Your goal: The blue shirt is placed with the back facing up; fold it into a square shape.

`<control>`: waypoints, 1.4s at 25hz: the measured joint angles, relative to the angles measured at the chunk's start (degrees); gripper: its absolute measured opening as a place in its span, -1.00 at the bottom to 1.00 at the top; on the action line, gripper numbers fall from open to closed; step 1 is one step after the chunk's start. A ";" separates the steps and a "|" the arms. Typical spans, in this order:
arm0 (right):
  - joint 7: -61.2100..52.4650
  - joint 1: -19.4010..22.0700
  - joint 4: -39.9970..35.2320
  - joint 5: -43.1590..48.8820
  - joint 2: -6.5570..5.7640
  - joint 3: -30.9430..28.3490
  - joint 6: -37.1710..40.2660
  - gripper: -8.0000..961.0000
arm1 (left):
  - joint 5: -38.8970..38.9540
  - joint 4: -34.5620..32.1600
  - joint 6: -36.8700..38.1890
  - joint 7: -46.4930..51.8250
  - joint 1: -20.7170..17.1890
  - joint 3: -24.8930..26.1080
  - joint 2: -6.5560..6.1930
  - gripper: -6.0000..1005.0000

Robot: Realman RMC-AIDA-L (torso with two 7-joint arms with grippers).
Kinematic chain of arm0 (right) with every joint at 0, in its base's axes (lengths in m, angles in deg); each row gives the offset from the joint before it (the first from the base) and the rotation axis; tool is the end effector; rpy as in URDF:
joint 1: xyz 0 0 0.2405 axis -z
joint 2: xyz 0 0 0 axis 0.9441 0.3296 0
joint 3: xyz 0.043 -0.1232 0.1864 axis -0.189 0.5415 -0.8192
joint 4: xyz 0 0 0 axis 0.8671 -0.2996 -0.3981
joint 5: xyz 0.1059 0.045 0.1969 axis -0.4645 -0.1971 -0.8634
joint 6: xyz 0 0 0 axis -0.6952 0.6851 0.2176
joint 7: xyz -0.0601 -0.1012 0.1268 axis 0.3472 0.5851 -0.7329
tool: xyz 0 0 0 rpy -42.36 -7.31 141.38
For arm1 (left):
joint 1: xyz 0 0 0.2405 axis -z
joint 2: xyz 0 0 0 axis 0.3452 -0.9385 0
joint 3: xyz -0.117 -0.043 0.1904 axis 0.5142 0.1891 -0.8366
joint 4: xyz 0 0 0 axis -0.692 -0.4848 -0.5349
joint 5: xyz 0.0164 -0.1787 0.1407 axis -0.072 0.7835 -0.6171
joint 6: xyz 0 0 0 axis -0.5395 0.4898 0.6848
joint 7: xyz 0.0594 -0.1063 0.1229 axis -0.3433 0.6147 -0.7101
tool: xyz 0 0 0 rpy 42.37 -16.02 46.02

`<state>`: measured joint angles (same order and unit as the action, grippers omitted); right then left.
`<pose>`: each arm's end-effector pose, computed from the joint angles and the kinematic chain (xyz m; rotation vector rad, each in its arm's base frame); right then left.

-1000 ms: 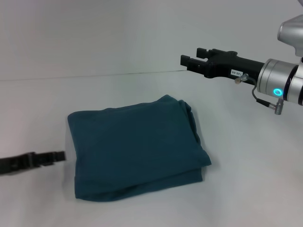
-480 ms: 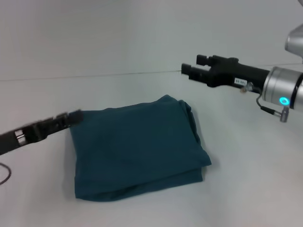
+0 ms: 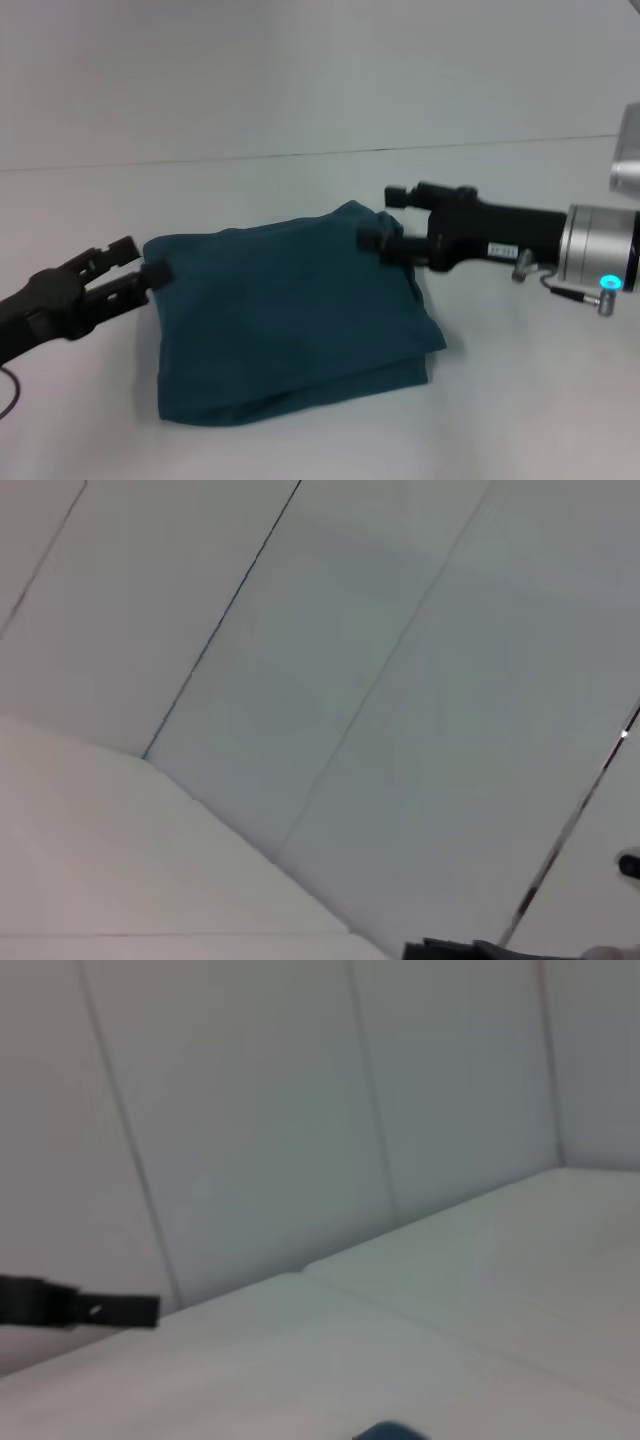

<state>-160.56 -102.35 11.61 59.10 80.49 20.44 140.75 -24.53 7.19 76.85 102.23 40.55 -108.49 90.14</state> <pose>0.2025 0.3897 -0.0202 -2.5794 0.5633 0.7823 -0.2516 0.3144 0.0340 -2.3444 -0.9779 -1.1648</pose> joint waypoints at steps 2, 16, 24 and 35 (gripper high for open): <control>-0.14 -0.25 0.00 1.65 0.17 0.05 1.59 0.71 | 0.01 0.04 0.11 -2.32 -0.71 0.01 -0.18 0.90; -9.89 -3.82 -0.02 11.85 -0.84 0.31 6.58 0.97 | -8.78 -0.43 4.87 -7.12 -0.30 -0.64 -1.64 0.89; -9.97 -5.65 -0.11 15.41 -0.33 0.28 6.76 0.97 | -10.18 -0.25 7.52 -8.74 0.66 -1.32 -2.13 0.89; -9.82 -5.19 -0.01 15.35 -0.26 -0.39 6.79 0.97 | -10.24 -0.02 7.81 -8.24 1.11 -1.38 -2.18 0.89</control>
<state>-170.38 -107.53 11.60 74.45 80.23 20.05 147.55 -34.77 7.17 84.66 93.99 41.66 -109.87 87.96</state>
